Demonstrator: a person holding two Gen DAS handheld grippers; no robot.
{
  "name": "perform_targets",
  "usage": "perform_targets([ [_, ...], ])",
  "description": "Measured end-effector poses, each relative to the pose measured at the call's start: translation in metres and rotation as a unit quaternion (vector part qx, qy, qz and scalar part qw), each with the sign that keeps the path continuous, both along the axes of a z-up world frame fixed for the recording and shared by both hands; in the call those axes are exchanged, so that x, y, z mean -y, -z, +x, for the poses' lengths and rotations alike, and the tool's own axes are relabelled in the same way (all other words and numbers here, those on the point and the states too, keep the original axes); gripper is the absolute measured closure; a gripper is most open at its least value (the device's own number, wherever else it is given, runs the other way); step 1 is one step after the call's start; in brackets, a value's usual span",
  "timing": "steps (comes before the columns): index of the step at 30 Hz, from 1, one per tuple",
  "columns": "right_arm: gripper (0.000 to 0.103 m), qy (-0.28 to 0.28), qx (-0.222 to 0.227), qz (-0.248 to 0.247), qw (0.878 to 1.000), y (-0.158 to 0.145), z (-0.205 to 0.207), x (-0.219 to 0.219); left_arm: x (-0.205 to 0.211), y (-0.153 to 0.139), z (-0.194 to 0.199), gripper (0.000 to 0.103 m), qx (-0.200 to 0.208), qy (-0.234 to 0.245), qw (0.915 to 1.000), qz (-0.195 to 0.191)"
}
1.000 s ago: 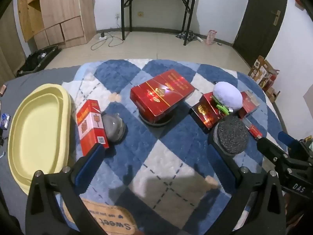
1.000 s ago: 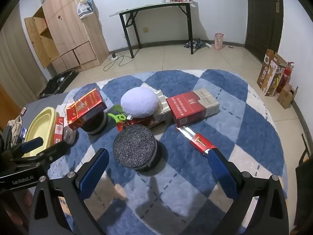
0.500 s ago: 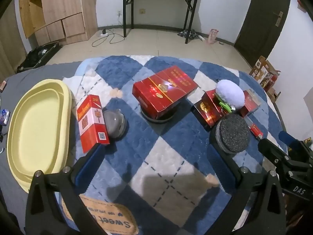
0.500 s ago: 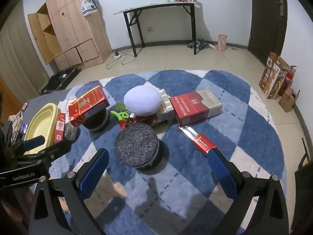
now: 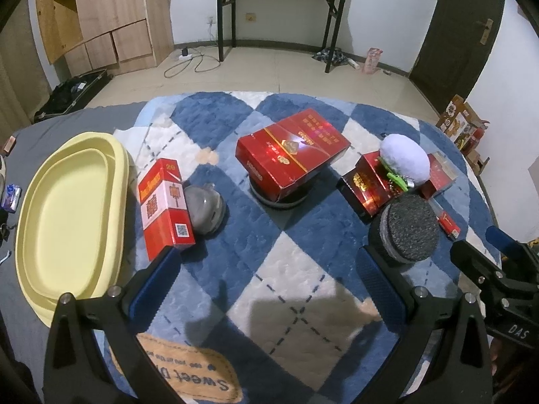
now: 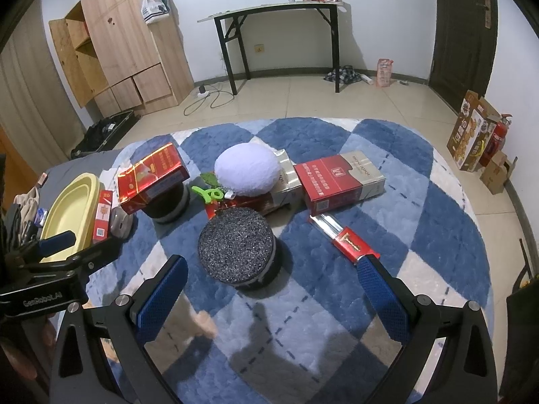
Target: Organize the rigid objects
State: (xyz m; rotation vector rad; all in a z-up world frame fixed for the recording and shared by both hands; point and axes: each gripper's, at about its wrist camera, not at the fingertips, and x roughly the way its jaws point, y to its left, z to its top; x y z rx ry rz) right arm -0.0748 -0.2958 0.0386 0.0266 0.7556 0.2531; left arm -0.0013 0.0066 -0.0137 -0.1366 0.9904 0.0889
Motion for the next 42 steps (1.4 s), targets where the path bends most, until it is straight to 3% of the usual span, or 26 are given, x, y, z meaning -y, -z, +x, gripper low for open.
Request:
perform_targets([
  [42,0.000,-0.008,0.000,-0.015,1.000,0.003,0.001,-0.005,0.008,0.011,0.000,0.000,-0.017,0.010,0.9997,0.016],
])
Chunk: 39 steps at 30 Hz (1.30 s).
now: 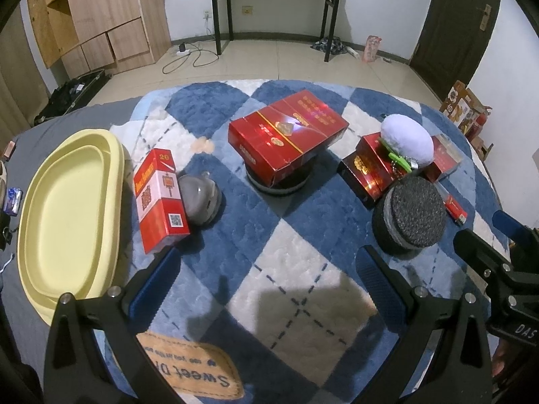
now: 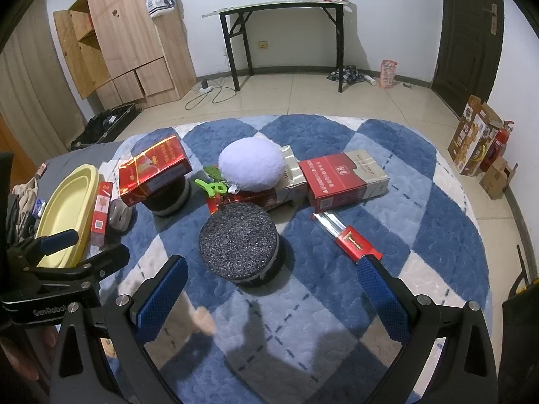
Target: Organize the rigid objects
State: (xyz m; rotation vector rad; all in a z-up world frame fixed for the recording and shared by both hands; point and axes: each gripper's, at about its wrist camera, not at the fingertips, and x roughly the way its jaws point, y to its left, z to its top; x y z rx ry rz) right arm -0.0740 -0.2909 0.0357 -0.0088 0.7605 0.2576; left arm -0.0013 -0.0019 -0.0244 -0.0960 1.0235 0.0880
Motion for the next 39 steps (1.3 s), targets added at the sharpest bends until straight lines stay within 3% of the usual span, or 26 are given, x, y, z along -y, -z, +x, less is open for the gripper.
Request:
perform_targets([
  [39,0.000,-0.003,-0.007,-0.007,1.000,0.0032,0.0027,-0.0024,-0.0060,0.0044,0.0000,0.000,-0.012,-0.016,0.9998,0.001],
])
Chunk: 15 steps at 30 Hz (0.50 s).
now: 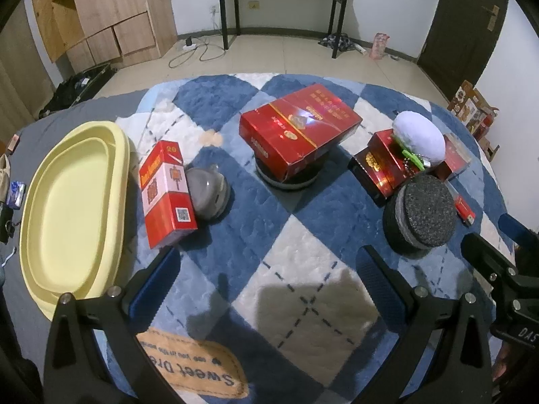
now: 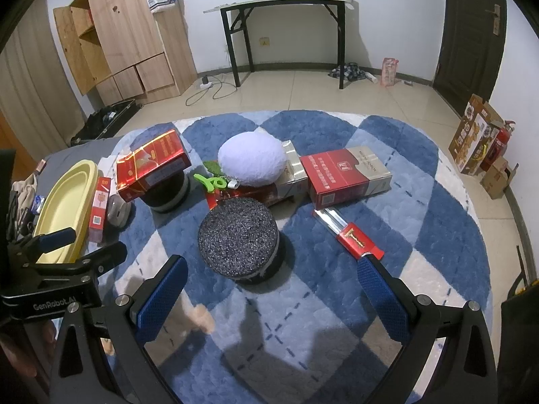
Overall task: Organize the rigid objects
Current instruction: 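Grasp the upright red cigarette box with left tool while right tool grasps black round pad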
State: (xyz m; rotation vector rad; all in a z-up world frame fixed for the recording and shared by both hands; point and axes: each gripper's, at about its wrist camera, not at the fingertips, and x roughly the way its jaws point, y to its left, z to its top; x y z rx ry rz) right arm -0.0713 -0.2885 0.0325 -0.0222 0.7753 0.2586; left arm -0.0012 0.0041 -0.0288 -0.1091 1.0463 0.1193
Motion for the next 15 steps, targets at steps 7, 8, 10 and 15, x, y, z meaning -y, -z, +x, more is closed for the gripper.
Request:
perform_targets([
  [7,0.000,0.002,-0.007,-0.010,1.000,0.007,0.006,-0.001,-0.003,-0.006,-0.004,0.000,0.006,-0.002,1.0000,0.007],
  [8,0.000,0.003,-0.008,-0.010,1.000,0.008,0.007,-0.002,-0.004,-0.007,-0.005,0.000,0.008,-0.004,0.9999,0.010],
  [10,0.000,0.004,-0.011,-0.011,1.000,0.012,0.008,-0.002,-0.007,-0.007,-0.007,0.000,0.012,-0.007,0.9998,0.011],
  [15,0.000,0.006,-0.014,-0.009,1.000,0.014,0.006,-0.002,-0.009,-0.003,-0.009,0.000,0.014,-0.011,0.9994,0.029],
])
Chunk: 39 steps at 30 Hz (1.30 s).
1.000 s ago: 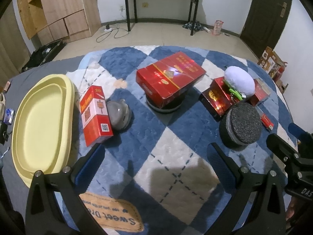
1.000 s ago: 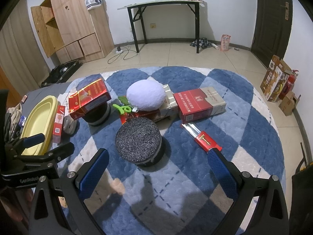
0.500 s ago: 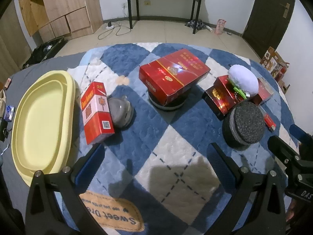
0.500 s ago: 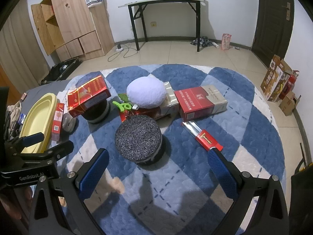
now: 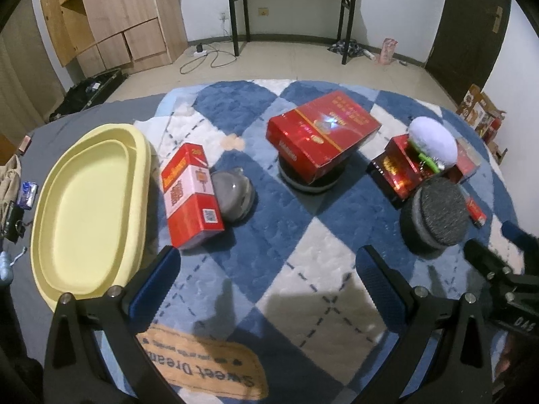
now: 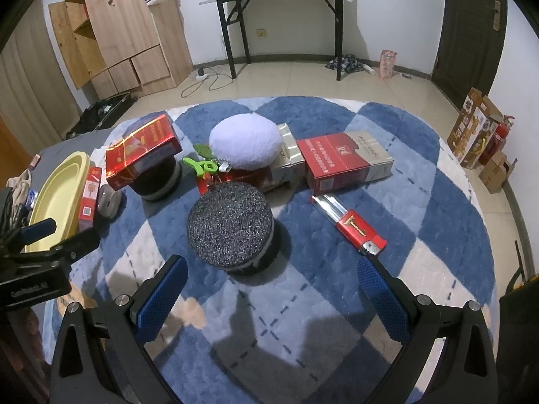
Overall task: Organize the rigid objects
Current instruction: 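Grasp the upright red cigarette box with left tool while right tool grasps black round pad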
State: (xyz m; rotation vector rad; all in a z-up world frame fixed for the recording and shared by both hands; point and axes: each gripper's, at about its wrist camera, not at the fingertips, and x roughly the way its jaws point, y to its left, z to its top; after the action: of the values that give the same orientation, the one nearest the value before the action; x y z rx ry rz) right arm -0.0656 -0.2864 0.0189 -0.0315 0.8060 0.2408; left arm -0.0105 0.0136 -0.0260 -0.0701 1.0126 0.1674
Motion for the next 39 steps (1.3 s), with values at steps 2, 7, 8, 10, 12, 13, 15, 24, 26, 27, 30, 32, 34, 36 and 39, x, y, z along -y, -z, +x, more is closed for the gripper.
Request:
perform_targets([
  [2,0.000,0.002,0.004,-0.002,1.000,-0.001,-0.002,0.000,0.000,-0.002,-0.003,0.000,0.006,0.002,0.9999,0.009],
  [7,0.000,0.003,-0.002,-0.010,1.000,0.004,-0.006,-0.001,-0.001,-0.006,-0.009,0.000,0.010,0.005,0.9998,0.014],
  [8,0.000,0.001,-0.003,-0.013,1.000,0.004,-0.006,-0.001,-0.001,-0.005,-0.010,0.000,0.009,0.004,0.9999,0.014],
  [10,0.000,-0.001,-0.004,-0.016,1.000,0.004,-0.006,-0.002,-0.003,-0.005,-0.010,0.000,0.006,0.002,0.9999,0.013],
  [12,0.000,-0.003,-0.002,-0.015,1.000,0.004,-0.006,-0.003,-0.004,-0.003,-0.009,0.000,0.003,0.004,0.9999,0.010],
  [13,0.000,-0.003,-0.001,-0.015,1.000,0.003,-0.006,-0.003,-0.005,-0.002,-0.008,0.000,0.001,0.002,0.9999,0.011],
  [15,0.000,-0.004,0.000,-0.014,1.000,0.003,-0.006,-0.003,-0.007,0.000,-0.008,0.000,-0.003,-0.001,1.0000,0.009],
  [24,0.000,-0.004,-0.008,-0.006,1.000,0.005,-0.006,-0.001,-0.028,0.008,-0.003,0.000,-0.027,-0.009,0.9995,0.016],
  [26,0.000,-0.004,-0.016,-0.003,1.000,0.008,-0.005,0.001,-0.046,0.013,-0.002,0.000,-0.035,-0.031,0.9989,0.007],
  [27,0.000,-0.003,-0.017,-0.002,1.000,0.008,-0.005,0.001,-0.052,0.016,-0.001,0.000,-0.040,-0.037,0.9985,-0.003],
  [30,0.000,-0.004,-0.017,0.000,1.000,0.008,-0.003,0.001,-0.060,0.022,0.007,0.000,-0.048,-0.038,0.9980,-0.017],
  [32,0.000,-0.005,-0.020,0.004,1.000,0.010,-0.001,0.002,-0.057,0.023,0.014,0.000,-0.044,-0.026,0.9987,0.007],
  [34,0.000,0.000,-0.022,0.007,1.000,0.011,0.002,0.005,-0.053,0.025,0.021,0.000,-0.040,-0.006,0.9991,0.014],
  [36,0.000,0.011,-0.019,0.014,1.000,0.011,0.005,0.011,-0.054,0.031,0.029,0.000,-0.050,0.009,0.9987,0.005],
  [39,0.000,0.011,-0.024,0.038,0.999,0.009,0.010,0.017,-0.064,0.039,0.035,0.000,-0.061,0.000,0.9981,0.000],
])
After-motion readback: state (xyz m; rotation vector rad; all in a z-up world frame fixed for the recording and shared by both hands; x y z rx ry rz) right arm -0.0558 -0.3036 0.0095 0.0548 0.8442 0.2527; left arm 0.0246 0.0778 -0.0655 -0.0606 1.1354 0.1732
